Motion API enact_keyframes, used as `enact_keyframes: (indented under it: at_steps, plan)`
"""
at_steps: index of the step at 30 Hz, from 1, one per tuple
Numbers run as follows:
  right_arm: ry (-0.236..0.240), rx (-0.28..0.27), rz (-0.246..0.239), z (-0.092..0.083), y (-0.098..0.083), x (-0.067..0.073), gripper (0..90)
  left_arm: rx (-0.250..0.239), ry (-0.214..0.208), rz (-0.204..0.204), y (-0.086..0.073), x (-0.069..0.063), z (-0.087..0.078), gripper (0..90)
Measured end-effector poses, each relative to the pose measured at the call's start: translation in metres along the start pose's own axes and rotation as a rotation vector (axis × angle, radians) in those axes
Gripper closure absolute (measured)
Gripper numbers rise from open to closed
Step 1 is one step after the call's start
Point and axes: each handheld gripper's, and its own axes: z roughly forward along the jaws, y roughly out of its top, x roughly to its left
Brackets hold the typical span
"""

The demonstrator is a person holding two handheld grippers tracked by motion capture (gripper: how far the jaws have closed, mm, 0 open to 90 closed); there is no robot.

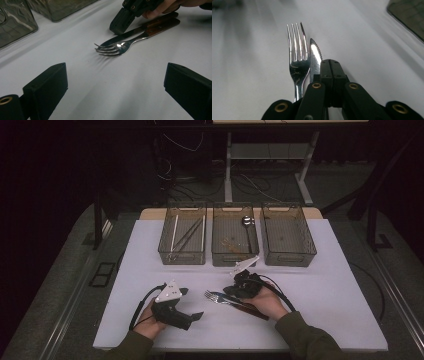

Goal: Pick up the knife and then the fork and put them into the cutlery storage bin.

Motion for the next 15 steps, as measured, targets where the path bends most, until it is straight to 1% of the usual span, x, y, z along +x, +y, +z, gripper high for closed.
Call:
enact_keyframes:
  at_steps: [2,7,9,10,13,15]
  plan:
    - [0.003,0.002,-0.008,0.001,0.001,0.002,90.0,-0.007,-0.003,0.001,0.000,0.000,0.000,3.7]
    - [0.007,0.000,-0.003,0.000,0.001,0.001,90.0,-0.006,0.005,0.011,0.000,0.000,0.001,4.0]
    - [0.003,-0.004,-0.001,-0.001,0.000,0.000,90.0,-0.014,0.000,0.010,0.000,0.000,0.000,4.3]
    - [0.011,-0.011,0.005,-0.003,0.000,-0.001,88.1,-0.016,-0.001,0.013,0.000,0.000,0.000,4.3]
    - [0.015,-0.038,0.018,-0.014,0.000,-0.004,81.6,-0.021,-0.009,0.016,0.000,0.000,-0.001,4.3]
    - [0.021,-0.052,0.035,-0.022,0.000,-0.005,74.4,-0.027,-0.009,0.009,0.000,0.001,-0.001,4.3]
